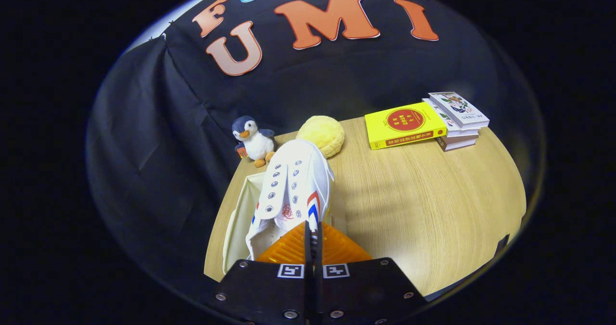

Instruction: Open the storage box then place both shoes into the box .Put the left shoe in first, then the right shoe, with the right side of both shoes facing outward in a uniform manner.

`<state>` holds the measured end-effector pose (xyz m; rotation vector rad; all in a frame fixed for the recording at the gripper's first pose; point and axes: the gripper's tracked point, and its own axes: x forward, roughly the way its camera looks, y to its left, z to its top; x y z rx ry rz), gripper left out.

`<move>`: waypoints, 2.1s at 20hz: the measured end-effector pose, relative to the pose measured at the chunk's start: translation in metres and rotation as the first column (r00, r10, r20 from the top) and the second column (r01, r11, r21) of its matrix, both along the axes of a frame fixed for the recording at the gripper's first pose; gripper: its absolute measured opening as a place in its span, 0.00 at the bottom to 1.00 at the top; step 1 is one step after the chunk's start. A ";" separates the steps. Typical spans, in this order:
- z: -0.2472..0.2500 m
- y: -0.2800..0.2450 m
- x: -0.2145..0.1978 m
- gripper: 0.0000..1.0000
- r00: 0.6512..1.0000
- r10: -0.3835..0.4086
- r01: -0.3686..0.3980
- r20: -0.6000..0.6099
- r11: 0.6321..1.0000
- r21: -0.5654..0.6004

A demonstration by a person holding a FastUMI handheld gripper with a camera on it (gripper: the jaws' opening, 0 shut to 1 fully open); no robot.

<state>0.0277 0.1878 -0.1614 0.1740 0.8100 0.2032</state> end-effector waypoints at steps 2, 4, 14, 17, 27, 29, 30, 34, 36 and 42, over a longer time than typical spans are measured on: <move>-0.009 0.007 -0.001 0.00 1.000 -0.005 0.004 -0.015 0.999 -0.051; -0.021 0.009 -0.004 0.00 0.999 -0.015 0.012 -0.031 0.994 -0.113; -0.064 0.014 -0.003 0.00 0.996 -0.064 0.045 -0.064 0.964 -0.263; -0.081 0.020 -0.008 0.04 0.995 -0.048 0.022 -0.090 0.964 -0.264; 0.018 0.000 0.023 0.98 0.990 -0.060 0.087 0.128 0.971 -0.221; 0.043 -0.017 0.027 0.98 0.981 -0.082 0.117 0.174 0.973 -0.201; 0.055 -0.027 0.029 0.98 0.976 -0.090 0.130 0.200 0.972 -0.195; 0.094 -0.068 0.027 0.98 0.955 -0.118 0.169 0.273 0.971 -0.171; 0.109 -0.090 0.025 0.98 0.944 -0.129 0.184 0.304 0.970 -0.160; 0.146 -0.152 0.026 0.98 0.914 -0.149 0.208 0.378 0.971 -0.120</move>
